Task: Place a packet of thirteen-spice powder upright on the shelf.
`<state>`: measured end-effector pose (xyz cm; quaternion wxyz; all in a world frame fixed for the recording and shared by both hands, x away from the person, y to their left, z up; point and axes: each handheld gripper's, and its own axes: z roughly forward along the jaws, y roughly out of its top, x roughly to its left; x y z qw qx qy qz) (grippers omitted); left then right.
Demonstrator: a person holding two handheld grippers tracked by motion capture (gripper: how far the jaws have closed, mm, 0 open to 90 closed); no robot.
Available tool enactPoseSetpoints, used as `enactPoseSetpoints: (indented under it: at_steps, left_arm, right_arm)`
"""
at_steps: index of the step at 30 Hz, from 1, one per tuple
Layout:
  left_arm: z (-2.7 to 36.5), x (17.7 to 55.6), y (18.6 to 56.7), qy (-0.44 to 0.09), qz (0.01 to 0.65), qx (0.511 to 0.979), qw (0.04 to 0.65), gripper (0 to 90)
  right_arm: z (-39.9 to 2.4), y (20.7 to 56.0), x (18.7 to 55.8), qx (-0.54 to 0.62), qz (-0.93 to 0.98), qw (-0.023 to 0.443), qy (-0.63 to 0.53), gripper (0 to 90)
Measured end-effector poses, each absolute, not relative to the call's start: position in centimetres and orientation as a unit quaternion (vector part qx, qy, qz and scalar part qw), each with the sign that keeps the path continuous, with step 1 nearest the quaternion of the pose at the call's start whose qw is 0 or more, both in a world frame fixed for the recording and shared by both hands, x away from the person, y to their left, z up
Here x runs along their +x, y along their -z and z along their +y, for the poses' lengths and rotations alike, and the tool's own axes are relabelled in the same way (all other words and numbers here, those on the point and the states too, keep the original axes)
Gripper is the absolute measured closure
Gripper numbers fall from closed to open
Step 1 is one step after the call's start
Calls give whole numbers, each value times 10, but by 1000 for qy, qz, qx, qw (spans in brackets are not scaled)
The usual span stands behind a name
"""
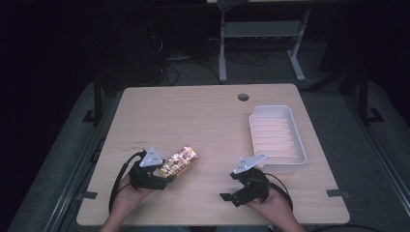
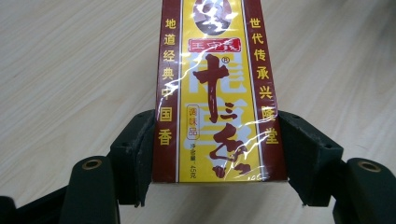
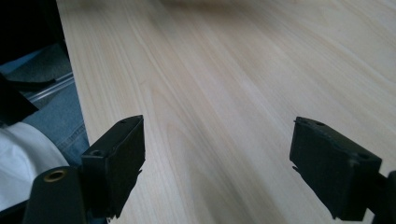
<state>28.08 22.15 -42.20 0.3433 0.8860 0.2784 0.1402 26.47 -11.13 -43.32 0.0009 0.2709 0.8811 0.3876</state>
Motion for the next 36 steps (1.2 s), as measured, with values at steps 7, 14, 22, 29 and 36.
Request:
enactPoseSetpoints:
  at_steps: [7, 14, 22, 29, 36]
  left_arm:
    - [211, 268, 420, -136, 261, 891, 346, 328]
    - [203, 260, 420, -133, 249, 893, 352, 328]
    - [191, 251, 422, -132, 230, 895, 359, 328]
    - [175, 240, 424, -138, 203, 900, 359, 328]
    - [164, 233, 428, -138, 182, 903, 363, 328]
  right_arm:
    - [-108, 428, 274, 283, 872, -13, -399, 175]
    - [-102, 423, 282, 292, 865, -19, -407, 176]
    - [-94, 424, 287, 298, 861, -28, -412, 183]
    - [-96, 423, 288, 313, 850, -38, -422, 206]
    - [-98, 425, 290, 330, 838, -59, -430, 217]
